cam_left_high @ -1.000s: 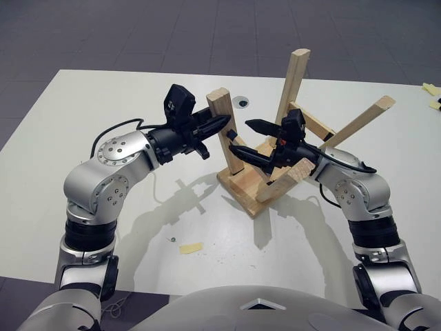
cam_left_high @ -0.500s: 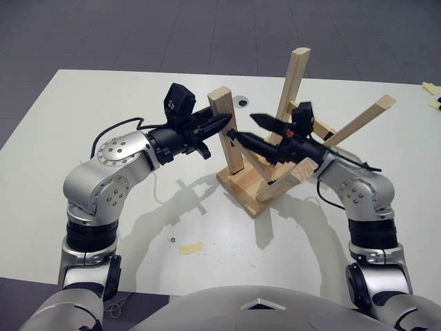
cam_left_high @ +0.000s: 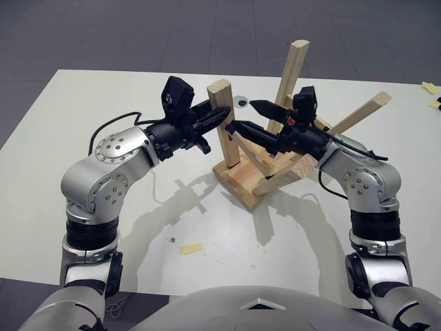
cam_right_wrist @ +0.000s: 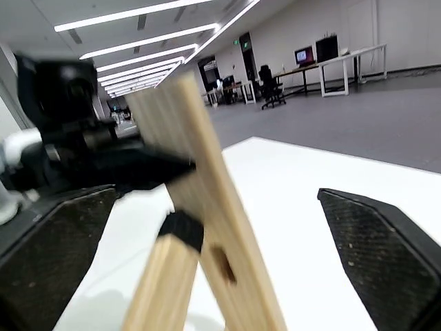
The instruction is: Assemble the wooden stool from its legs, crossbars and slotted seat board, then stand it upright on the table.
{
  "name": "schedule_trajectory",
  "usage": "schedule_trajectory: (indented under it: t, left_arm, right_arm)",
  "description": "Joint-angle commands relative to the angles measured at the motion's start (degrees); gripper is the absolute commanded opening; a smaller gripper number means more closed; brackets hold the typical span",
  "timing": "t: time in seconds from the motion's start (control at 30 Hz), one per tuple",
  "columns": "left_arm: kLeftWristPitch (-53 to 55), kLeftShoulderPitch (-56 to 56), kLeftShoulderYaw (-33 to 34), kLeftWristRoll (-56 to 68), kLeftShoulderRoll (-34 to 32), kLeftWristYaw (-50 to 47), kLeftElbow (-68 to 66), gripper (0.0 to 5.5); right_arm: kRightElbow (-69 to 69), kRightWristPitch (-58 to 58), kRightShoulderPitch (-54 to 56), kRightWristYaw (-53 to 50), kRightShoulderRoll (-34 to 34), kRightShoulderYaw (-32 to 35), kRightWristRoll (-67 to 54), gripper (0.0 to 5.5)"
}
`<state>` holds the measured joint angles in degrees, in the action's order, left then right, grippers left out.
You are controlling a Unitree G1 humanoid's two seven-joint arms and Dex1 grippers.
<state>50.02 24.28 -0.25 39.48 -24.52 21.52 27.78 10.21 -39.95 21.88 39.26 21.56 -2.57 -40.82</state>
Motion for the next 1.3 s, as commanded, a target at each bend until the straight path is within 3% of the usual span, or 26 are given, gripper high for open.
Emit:
schedule_trajectory:
  t: [0.03, 0.43, 0.53, 0.7, 1.3]
  left_arm:
    - [-0.35, 1.9, 1.03, -0.37, 0.11, -0.35, 0.72, 1.02]
    - [-0.97, 1.41, 1.0, -2.6, 0.54, -1.0, 0.41, 1.02]
    - [-1.84, 2.58, 2.13, -1.91, 3.09, -2.39, -0.25, 1.02]
    - [0.72, 5.36, 9.36, 7.07, 12.07, -10.09, -0.8, 1.02]
    - [2.55, 3.06, 6.56, 1.45, 6.48, -8.22, -0.75, 1.03]
  right_arm:
    - [-3.26, 2.65, -2.47, -1.36, 1.21, -3.13, 7.37, 5.4]
    - [-5.09, 4.28, -3.29, -5.24, -0.17, -3.5, 11.37, 5.4]
    - [-5.15, 4.36, -3.2, -5.56, -0.42, -2.81, 11.01, 5.4]
    - [-4.04, 4.75, -2.51, -5.66, -2.41, 0.19, 7.32, 5.4]
    - [-1.16, 2.18, 0.35, -5.02, -3.73, 5.19, 1.43, 5.4]
